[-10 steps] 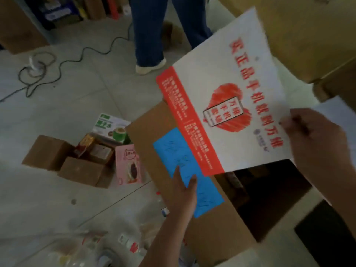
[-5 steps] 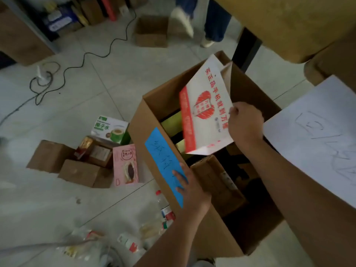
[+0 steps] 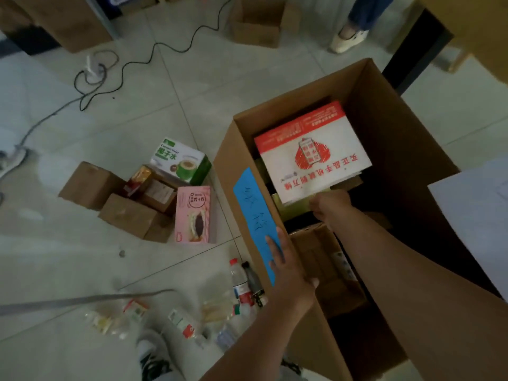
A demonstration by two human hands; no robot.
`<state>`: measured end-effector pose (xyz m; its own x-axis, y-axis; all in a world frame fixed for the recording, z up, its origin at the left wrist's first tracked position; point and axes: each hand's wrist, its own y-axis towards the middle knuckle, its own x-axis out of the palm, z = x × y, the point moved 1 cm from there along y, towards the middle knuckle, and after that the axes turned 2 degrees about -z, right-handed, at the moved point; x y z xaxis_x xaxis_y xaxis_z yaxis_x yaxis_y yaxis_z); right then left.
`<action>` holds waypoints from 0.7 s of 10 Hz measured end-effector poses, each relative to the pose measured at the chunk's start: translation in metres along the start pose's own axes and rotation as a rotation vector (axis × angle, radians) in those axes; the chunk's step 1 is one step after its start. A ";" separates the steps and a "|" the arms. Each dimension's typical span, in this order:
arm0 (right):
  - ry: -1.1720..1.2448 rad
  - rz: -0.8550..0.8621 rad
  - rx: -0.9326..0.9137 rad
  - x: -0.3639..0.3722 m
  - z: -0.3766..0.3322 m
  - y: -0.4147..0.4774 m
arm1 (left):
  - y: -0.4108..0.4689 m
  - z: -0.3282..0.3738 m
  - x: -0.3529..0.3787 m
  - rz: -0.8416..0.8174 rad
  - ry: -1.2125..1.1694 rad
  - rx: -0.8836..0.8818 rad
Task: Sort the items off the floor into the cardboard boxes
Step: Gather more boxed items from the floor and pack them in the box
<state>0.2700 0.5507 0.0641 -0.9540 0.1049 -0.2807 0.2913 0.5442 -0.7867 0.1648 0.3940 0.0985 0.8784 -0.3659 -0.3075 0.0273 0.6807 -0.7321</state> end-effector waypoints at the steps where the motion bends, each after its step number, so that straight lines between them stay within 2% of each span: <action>1: -0.014 0.004 0.025 0.005 0.012 -0.005 | -0.001 0.003 0.003 0.016 -0.014 -0.016; 3: 0.111 0.082 -0.002 0.013 0.010 -0.009 | 0.000 0.005 0.003 0.004 -0.042 0.008; 4: 0.123 0.072 -0.122 0.018 0.004 -0.021 | -0.002 0.006 -0.002 -0.020 -0.016 0.012; 5: 0.134 0.096 -0.262 0.024 -0.012 -0.045 | -0.005 0.010 -0.014 -0.148 0.042 0.023; 6: 0.202 0.142 -0.363 0.033 -0.030 -0.070 | -0.003 -0.005 -0.044 -0.274 0.140 0.124; 7: 0.245 0.154 -0.492 0.052 -0.035 -0.099 | -0.002 -0.039 -0.084 -0.314 0.099 0.225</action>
<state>0.1892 0.5316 0.1463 -0.9086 0.3719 -0.1903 0.4175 0.8246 -0.3817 0.0720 0.3986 0.1016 0.7608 -0.6301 -0.1551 0.4007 0.6442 -0.6515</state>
